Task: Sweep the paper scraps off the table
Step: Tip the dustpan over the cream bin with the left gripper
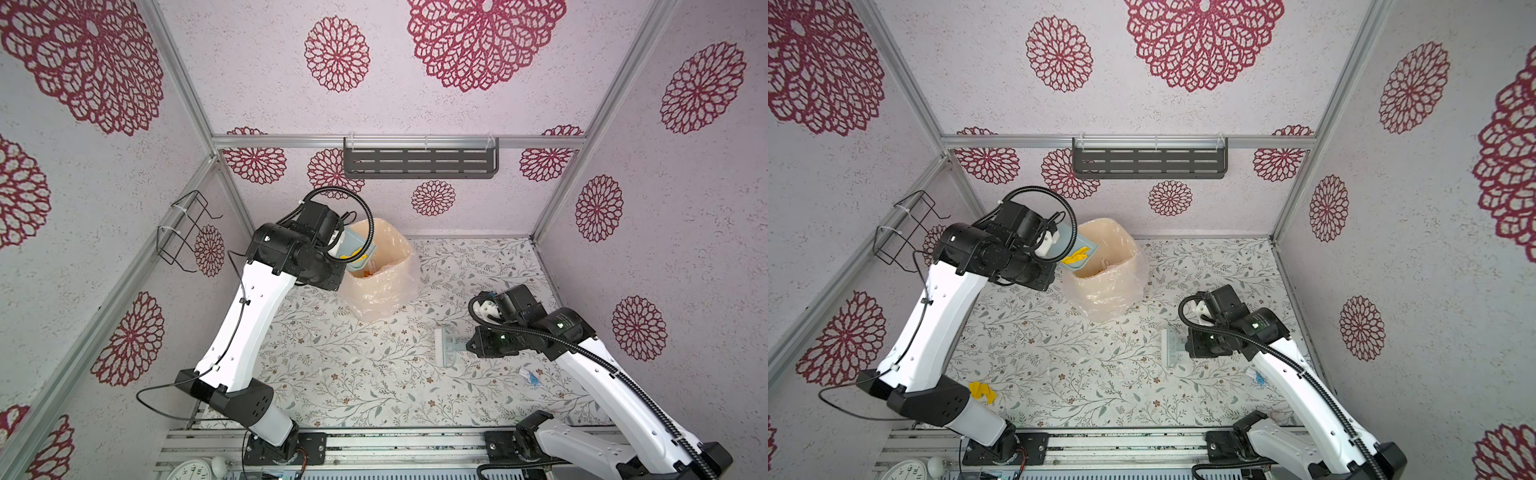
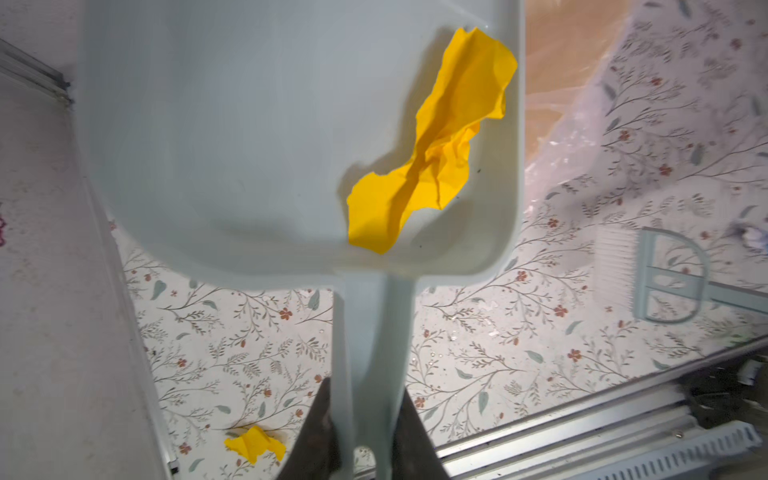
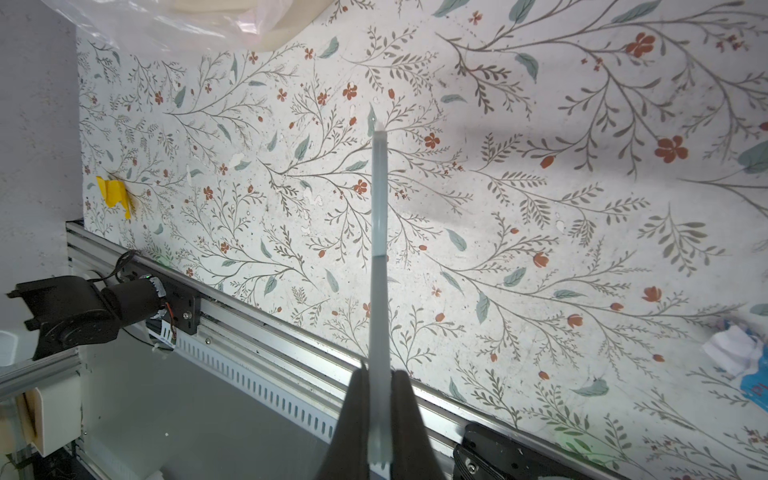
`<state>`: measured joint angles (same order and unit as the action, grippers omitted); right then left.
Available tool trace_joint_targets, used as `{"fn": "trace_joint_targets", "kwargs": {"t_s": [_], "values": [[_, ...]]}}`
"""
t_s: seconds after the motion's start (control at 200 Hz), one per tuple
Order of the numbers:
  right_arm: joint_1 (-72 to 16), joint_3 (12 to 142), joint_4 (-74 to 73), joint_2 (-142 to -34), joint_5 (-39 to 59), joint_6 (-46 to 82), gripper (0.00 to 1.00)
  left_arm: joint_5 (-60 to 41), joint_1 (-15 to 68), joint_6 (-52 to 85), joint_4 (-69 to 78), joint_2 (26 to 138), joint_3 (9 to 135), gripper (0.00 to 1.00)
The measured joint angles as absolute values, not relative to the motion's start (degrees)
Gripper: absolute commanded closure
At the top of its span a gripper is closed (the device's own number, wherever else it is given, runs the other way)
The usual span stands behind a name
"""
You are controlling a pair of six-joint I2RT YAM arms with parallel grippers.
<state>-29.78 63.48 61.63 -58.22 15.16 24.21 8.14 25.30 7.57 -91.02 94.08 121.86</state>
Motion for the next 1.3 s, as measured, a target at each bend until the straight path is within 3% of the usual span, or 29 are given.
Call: {"fn": "trace_joint_targets", "kwargs": {"t_s": [0.39, 0.826, 1.301], "values": [[-29.8, 60.3, 61.2, -56.1, 16.4, 26.0, 1.00, 25.0, 27.1, -5.7, -89.0, 98.8, 124.4, 1.00], [-29.8, 60.3, 61.1, -56.1, 16.7, 26.1, 1.00, 48.9, 37.8, -22.5, -78.5, 99.4, 112.2, 1.00], [-29.8, 61.0, 62.1, -56.1, 15.6, 26.0, 1.00, 58.5, 39.8, -31.4, -70.9, 98.5, 106.5, 1.00]]}}
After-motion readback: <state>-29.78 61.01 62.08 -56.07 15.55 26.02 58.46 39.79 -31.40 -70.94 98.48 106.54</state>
